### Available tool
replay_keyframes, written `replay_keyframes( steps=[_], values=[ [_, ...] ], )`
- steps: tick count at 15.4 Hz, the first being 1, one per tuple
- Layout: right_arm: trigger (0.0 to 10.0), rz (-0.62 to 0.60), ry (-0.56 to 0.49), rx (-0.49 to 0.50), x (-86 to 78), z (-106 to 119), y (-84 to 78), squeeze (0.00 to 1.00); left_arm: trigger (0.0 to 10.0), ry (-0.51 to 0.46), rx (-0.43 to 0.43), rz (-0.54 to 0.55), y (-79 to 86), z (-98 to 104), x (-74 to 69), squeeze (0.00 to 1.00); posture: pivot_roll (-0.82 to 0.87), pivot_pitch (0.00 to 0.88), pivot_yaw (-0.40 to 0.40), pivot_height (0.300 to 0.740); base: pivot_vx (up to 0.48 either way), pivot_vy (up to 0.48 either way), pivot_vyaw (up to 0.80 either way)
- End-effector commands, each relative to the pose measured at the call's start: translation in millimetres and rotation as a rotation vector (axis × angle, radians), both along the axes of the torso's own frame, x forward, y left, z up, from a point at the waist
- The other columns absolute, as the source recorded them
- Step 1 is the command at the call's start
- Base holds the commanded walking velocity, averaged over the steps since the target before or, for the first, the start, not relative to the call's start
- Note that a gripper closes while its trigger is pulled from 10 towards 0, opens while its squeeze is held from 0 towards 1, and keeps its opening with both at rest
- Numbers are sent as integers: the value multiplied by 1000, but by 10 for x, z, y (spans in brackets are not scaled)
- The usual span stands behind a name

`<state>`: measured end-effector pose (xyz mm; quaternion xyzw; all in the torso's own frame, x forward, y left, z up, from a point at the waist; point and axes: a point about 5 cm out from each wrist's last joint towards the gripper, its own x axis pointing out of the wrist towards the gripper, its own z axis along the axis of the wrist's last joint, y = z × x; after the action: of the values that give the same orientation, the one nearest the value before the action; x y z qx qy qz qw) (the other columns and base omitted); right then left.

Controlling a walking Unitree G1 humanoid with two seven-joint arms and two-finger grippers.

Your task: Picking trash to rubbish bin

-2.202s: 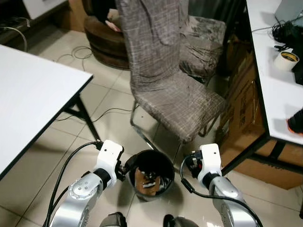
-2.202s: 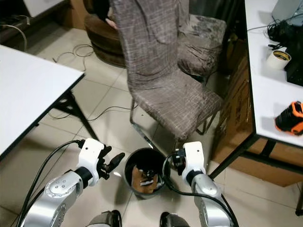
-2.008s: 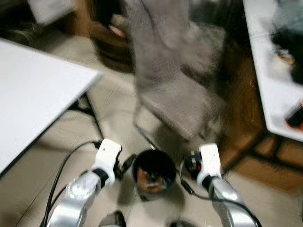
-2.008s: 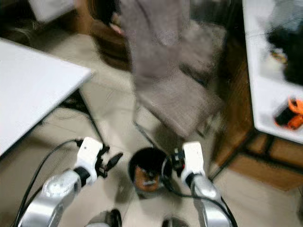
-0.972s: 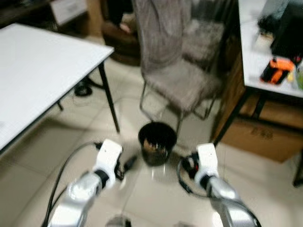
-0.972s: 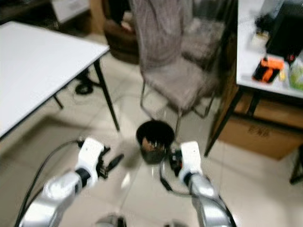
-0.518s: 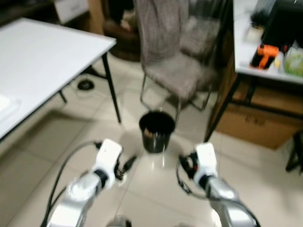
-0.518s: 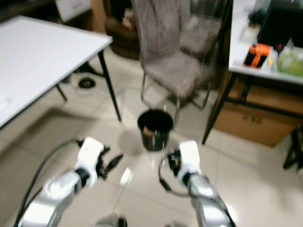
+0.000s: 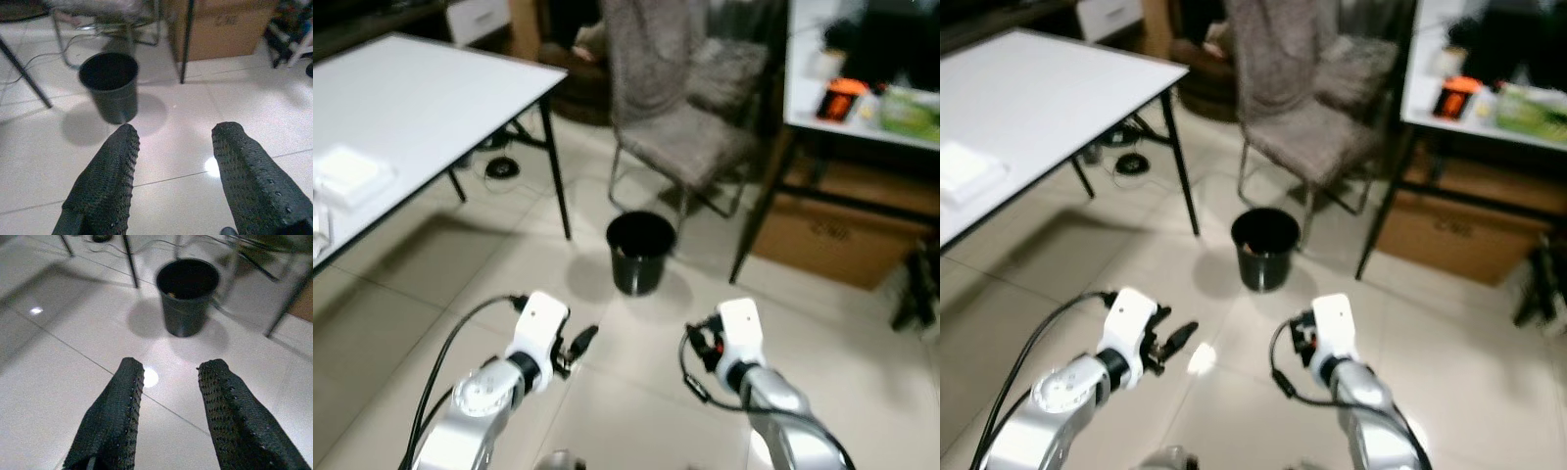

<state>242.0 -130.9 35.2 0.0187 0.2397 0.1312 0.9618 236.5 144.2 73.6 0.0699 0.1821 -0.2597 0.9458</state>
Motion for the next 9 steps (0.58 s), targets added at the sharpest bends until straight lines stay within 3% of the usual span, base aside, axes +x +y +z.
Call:
replay_keyframes(
  steps=[1,9],
  values=[
    [10000,5,-2,0,10,7,23,0,10000,2,5,-5,14,4,-5,0,-35,64,-27,740,-296,0,0],
    [10000,10,-19,6,29,31,23,0,10000,-6,6,4,26,14,2,0,-30,64,-29,740,-296,0,0]
  ],
)
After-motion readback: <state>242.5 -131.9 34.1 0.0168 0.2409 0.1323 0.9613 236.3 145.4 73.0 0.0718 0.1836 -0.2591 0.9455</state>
